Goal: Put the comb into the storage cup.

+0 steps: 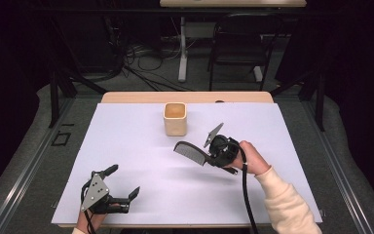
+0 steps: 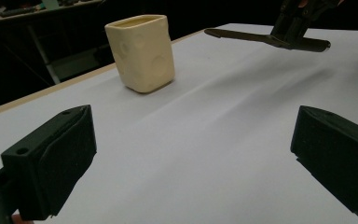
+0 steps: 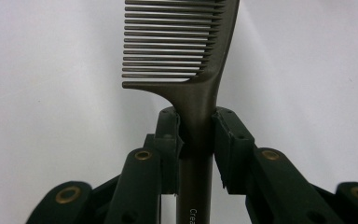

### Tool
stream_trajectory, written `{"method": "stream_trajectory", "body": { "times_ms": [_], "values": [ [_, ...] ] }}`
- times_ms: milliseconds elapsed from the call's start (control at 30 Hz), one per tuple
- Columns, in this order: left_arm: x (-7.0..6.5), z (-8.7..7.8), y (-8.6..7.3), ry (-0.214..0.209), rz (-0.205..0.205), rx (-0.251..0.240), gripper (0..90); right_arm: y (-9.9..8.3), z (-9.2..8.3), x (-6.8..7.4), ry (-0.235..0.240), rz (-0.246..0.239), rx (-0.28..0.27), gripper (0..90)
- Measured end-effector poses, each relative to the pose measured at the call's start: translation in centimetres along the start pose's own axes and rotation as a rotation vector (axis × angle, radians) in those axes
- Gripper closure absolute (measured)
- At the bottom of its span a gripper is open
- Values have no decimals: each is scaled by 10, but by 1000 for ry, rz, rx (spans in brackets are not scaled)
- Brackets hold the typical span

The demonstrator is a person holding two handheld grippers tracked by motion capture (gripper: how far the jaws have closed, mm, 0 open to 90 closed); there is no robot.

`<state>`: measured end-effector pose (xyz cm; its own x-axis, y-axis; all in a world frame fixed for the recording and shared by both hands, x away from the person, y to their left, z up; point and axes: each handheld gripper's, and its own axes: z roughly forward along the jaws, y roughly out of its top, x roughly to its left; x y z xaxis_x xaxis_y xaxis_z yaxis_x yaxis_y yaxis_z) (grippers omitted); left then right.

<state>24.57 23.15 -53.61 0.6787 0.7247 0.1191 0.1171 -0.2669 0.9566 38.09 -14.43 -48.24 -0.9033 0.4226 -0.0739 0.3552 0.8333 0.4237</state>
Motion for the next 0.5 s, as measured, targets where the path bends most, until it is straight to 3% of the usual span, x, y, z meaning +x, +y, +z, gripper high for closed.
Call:
{"method": "stream_trajectory", "body": {
  "times_ms": [500],
  "values": [
    [1,-1,0,3,3,0,2,-11,-13,-3,-10,54,-86,721]
  ]
}}
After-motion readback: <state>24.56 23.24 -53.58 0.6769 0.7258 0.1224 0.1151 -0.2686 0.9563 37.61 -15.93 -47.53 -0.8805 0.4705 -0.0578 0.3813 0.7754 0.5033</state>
